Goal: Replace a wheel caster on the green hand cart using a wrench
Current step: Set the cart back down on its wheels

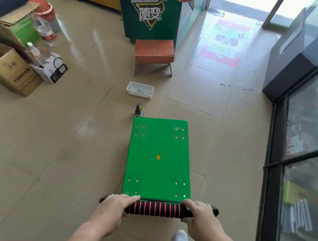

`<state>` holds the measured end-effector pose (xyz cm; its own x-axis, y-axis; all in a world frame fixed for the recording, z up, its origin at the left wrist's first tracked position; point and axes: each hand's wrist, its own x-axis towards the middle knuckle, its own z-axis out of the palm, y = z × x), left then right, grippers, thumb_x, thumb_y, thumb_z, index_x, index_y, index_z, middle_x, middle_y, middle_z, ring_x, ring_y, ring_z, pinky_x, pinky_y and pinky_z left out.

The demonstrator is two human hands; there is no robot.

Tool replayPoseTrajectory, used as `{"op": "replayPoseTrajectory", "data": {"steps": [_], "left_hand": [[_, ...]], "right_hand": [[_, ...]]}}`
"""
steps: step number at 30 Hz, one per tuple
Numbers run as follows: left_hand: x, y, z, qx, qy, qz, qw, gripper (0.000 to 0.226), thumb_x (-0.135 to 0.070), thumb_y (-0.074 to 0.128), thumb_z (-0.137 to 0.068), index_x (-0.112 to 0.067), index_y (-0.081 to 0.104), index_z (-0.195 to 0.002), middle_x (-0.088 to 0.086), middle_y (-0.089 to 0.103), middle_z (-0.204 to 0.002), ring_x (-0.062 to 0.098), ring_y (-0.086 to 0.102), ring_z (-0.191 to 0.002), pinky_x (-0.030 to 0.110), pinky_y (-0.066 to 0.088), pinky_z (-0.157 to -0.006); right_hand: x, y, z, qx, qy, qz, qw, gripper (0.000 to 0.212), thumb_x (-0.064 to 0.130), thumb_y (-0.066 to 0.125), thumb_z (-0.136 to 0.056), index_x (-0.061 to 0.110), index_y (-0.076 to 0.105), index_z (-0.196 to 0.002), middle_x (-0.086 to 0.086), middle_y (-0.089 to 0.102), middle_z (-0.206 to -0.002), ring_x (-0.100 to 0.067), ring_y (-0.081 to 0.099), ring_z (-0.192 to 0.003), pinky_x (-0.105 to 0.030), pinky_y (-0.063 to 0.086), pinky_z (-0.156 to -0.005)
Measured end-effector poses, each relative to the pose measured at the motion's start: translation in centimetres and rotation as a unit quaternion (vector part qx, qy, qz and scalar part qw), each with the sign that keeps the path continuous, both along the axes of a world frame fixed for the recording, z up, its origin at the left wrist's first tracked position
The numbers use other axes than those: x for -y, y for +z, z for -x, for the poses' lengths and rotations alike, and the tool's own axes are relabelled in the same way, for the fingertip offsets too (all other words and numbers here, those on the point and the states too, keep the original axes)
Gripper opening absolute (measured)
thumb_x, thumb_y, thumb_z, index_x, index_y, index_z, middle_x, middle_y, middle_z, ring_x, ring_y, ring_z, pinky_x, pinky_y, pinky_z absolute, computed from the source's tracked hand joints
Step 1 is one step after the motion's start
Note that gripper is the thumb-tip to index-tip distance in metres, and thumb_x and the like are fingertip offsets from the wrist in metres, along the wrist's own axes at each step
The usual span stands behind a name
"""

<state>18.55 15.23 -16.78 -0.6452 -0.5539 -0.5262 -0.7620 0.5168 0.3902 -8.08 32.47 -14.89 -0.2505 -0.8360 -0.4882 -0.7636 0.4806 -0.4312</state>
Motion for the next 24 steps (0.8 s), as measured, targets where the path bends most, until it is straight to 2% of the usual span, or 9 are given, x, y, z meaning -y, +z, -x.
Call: {"op": "replayPoseTrajectory", "data": {"steps": [2, 5, 11, 15, 17, 18, 21, 24], "left_hand": [[1.6, -0.2, 0.7, 0.003, 0.002, -0.007, 1.000, 0.100, 0.021, 0.045, -0.083, -0.050, 0.037, -0.153, -0.021, 0.055, -0.144, 0.011, 0.055, -0.127, 0.034, 0.029, -0.123], [4.2, -0.8, 2.0, 0.006, -0.003, 0.006, 1.000, 0.100, 0.019, 0.049, -0.084, -0.053, 0.035, -0.152, -0.022, 0.053, -0.146, 0.013, 0.049, -0.135, 0.039, 0.017, -0.127], [11.0, -0.4, 6.0, 0.012, -0.001, 0.010, 1.000, 0.099, 0.019, 0.050, -0.085, -0.053, 0.036, -0.152, -0.022, 0.053, -0.145, 0.008, 0.048, -0.136, 0.045, 0.010, -0.127], [15.6, 0.7, 9.9, 0.011, -0.001, 0.015, 1.000, 0.096, 0.020, 0.046, -0.083, -0.048, 0.042, -0.151, -0.022, 0.055, -0.141, 0.006, 0.057, -0.124, 0.051, 0.008, -0.128], [18.2, 0.9, 12.3, 0.005, 0.008, 0.017, 1.000, 0.090, 0.018, 0.047, -0.084, -0.045, 0.047, -0.148, -0.019, 0.059, -0.138, 0.009, 0.061, -0.120, 0.051, 0.014, -0.128], [19.6, 1.0, 13.3, -0.001, 0.010, 0.012, 1.000, 0.086, 0.016, 0.048, -0.085, -0.044, 0.050, -0.146, -0.016, 0.062, -0.135, 0.012, 0.063, -0.116, 0.050, 0.022, -0.125], [23.0, 0.7, 15.0, -0.015, 0.024, 0.001, 1.000, 0.078, 0.011, 0.050, -0.087, -0.050, 0.052, -0.135, -0.012, 0.065, -0.122, 0.017, 0.065, -0.107, 0.043, 0.044, -0.110], [24.5, 0.6, 16.1, -0.023, 0.031, -0.012, 0.999, 0.067, 0.005, 0.055, -0.091, -0.049, 0.052, -0.130, -0.012, 0.064, -0.116, 0.017, 0.063, -0.108, 0.040, 0.049, -0.104]], "right_hand": [[1.2, -0.2, 0.8, 0.001, -0.006, 0.002, 1.000, 0.030, 0.033, 0.060, -0.091, 0.039, 0.055, -0.120, 0.014, 0.062, -0.110, -0.021, 0.050, -0.103, -0.034, 0.036, -0.096], [3.6, -0.7, 2.4, 0.002, -0.013, 0.007, 1.000, 0.030, 0.034, 0.061, -0.090, 0.041, 0.056, -0.119, 0.015, 0.060, -0.106, -0.021, 0.051, -0.101, -0.035, 0.038, -0.095], [10.2, -1.4, 6.0, 0.001, -0.001, 0.010, 1.000, 0.034, 0.036, 0.055, -0.089, 0.042, 0.057, -0.122, 0.010, 0.062, -0.105, -0.026, 0.050, -0.099, -0.036, 0.040, -0.091], [14.7, -0.6, 8.8, -0.013, -0.003, 0.032, 0.999, 0.033, 0.033, 0.059, -0.092, 0.035, 0.061, -0.125, 0.005, 0.065, -0.111, -0.025, 0.055, -0.104, -0.033, 0.038, -0.094], [17.3, -0.1, 10.7, -0.017, -0.015, 0.041, 0.999, 0.034, 0.033, 0.060, -0.093, 0.033, 0.062, -0.127, 0.003, 0.066, -0.113, -0.025, 0.056, -0.106, -0.033, 0.039, -0.094], [18.6, 0.0, 11.6, -0.016, -0.018, 0.043, 0.999, 0.034, 0.033, 0.060, -0.093, 0.032, 0.062, -0.127, 0.002, 0.066, -0.113, -0.025, 0.057, -0.105, -0.033, 0.040, -0.093], [22.0, 0.4, 13.8, -0.013, -0.008, 0.044, 0.999, 0.031, 0.031, 0.061, -0.093, 0.032, 0.063, -0.123, 0.001, 0.066, -0.109, -0.024, 0.057, -0.102, -0.032, 0.042, -0.089], [23.6, 0.1, 15.4, -0.009, -0.008, 0.046, 0.999, 0.027, 0.029, 0.062, -0.093, 0.030, 0.064, -0.120, 0.000, 0.065, -0.106, -0.025, 0.057, -0.101, -0.034, 0.044, -0.090]]}}
